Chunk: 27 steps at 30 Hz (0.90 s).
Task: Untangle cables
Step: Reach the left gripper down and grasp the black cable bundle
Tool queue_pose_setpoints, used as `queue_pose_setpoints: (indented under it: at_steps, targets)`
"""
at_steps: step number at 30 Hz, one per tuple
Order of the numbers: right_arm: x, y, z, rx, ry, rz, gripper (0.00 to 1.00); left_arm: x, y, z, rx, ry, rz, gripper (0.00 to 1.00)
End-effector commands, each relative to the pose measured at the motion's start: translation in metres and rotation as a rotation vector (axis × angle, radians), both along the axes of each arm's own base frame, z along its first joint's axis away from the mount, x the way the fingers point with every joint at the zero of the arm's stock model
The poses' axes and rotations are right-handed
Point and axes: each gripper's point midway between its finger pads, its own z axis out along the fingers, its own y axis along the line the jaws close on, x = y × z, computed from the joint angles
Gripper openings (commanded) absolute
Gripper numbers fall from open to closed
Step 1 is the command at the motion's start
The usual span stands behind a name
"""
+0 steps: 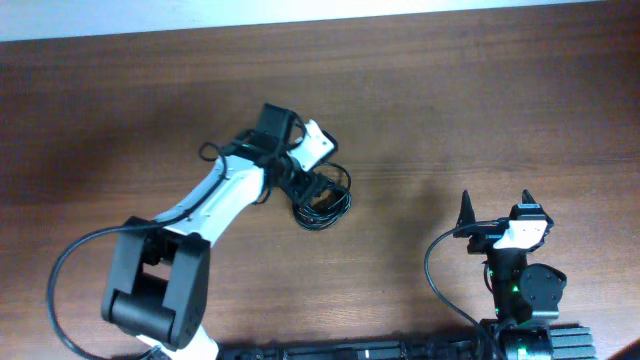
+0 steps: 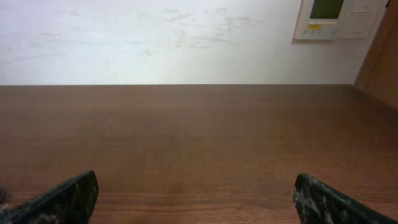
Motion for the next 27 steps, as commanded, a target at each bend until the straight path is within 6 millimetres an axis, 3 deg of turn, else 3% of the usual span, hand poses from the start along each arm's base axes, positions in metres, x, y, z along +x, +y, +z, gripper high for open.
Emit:
queue_pose_setpoints:
  at_steps: [1,4,7,8,10,13,16,20,22,23,24,25,27]
  targets:
    - [0.000,0.000,-0.002,0.000,0.004,-0.004,0.99,-0.010,0.005,-0.020,0.087,0.034,-0.044,0.52]
    - [0.000,0.000,-0.002,0.000,0.004,-0.004,0.98,-0.013,0.018,-0.043,0.168,0.073,-0.022,0.44]
    - [0.000,0.000,-0.002,0.000,0.003,-0.004,0.98,-0.014,0.023,-0.060,0.200,0.119,0.035,0.24]
    - [0.000,0.000,-0.002,0.000,0.004,-0.004,0.98,-0.012,0.027,-0.063,0.208,0.138,0.117,0.04]
    - [0.000,0.000,-0.002,0.000,0.003,-0.004,0.98,-0.003,0.039,-0.061,0.248,0.132,0.280,0.00]
    - [0.000,0.000,-0.002,0.000,0.003,-0.004,0.98,0.006,0.058,-0.044,0.278,0.147,0.619,0.00]
    - [0.000,0.000,-0.002,0.000,0.004,-0.004,0.99,0.008,0.061,-0.011,0.189,0.200,0.888,0.00]
    - [-0.001,-0.013,0.009,-0.063,-0.036,-0.074,0.98,0.013,0.059,0.022,0.052,0.205,1.097,0.01]
    - [0.001,0.005,0.011,-0.028,-0.048,0.029,0.99,0.015,0.059,0.024,0.041,0.198,1.099,0.11]
    - [0.001,0.024,0.011,0.055,-0.049,0.133,0.98,0.015,0.059,0.024,0.041,0.198,1.099,0.25]
    - [-0.004,0.053,0.010,0.210,-0.029,0.300,0.99,0.016,0.058,0.024,0.037,0.196,1.098,0.64]
    - [-0.009,0.070,0.010,0.293,-0.006,0.394,0.98,0.017,0.057,0.025,0.032,0.192,1.097,0.88]
    - [-0.026,0.103,0.009,0.401,0.055,0.601,0.98,0.023,0.057,0.027,0.025,0.166,1.062,0.95]
